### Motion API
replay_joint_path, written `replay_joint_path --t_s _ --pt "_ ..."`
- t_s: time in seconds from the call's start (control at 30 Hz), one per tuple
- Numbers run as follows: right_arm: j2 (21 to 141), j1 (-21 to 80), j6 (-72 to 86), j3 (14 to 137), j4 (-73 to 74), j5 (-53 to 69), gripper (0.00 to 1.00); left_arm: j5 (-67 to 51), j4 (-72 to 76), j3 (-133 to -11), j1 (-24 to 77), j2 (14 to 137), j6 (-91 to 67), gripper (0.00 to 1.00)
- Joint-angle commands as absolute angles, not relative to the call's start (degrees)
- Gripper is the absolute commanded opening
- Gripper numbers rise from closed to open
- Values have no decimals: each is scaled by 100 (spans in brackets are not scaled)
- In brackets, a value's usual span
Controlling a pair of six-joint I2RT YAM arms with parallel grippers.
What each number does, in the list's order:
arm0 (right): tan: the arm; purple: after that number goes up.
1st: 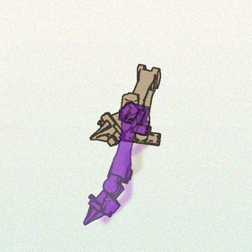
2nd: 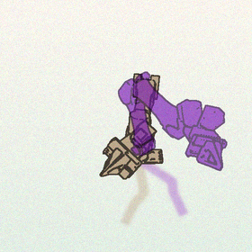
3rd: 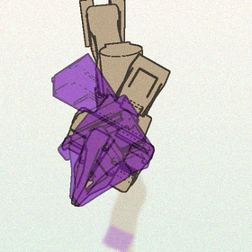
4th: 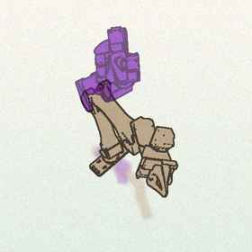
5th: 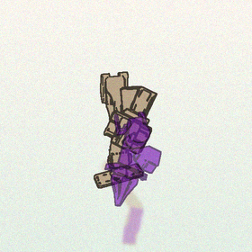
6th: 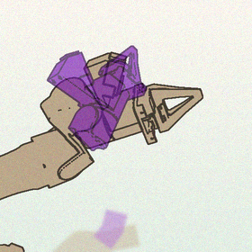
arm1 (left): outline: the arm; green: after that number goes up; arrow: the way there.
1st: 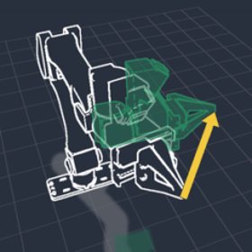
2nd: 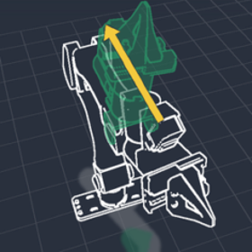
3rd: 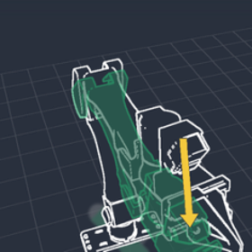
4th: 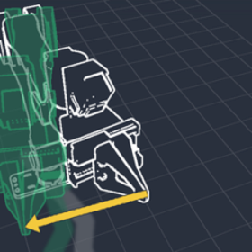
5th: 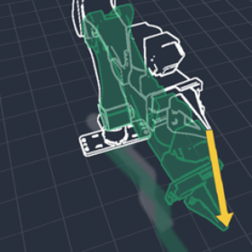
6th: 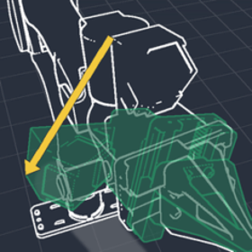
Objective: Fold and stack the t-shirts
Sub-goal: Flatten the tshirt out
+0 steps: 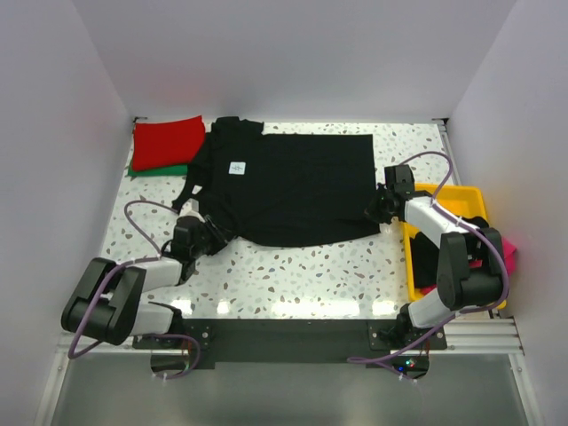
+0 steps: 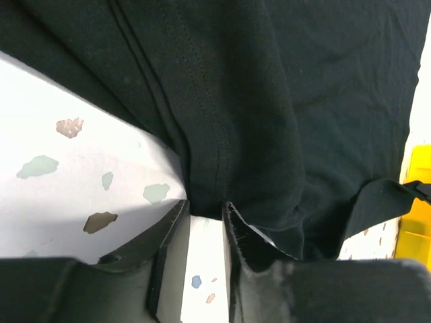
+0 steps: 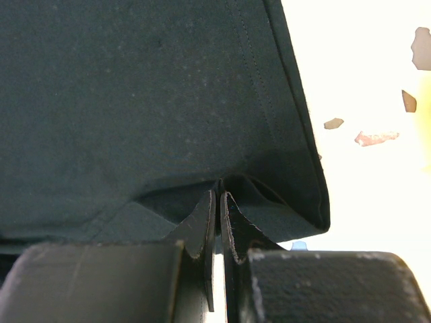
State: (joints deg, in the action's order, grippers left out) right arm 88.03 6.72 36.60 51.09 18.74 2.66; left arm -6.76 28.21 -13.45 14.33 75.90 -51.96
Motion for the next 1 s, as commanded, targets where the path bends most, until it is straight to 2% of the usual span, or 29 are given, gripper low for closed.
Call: replay_joint_path --t_s 0.0,0.13,0.23,0.33,0.6,0.97 --pt "8728 659 3612 5247 1767 352 0 -580 3129 -1573 1468 7699 -5177 29" --pt "8754 659 3612 5256 1775 360 0 -563 3120 -1670 1477 7840 -5159 22" --pt "8771 659 3612 5256 1767 352 0 -571 3076 -1749 1485 7910 -5133 8" --pt "8780 659 3604 5247 1758 360 0 -563 2954 -1828 1520 7858 -5080 0" --pt "8772 659 3621 5203 1723 360 0 -431 2277 -1863 1705 7243 -4992 0" --pt "8640 659 3656 5071 1723 360 0 -27 661 -1126 1995 5170 -5203 0"
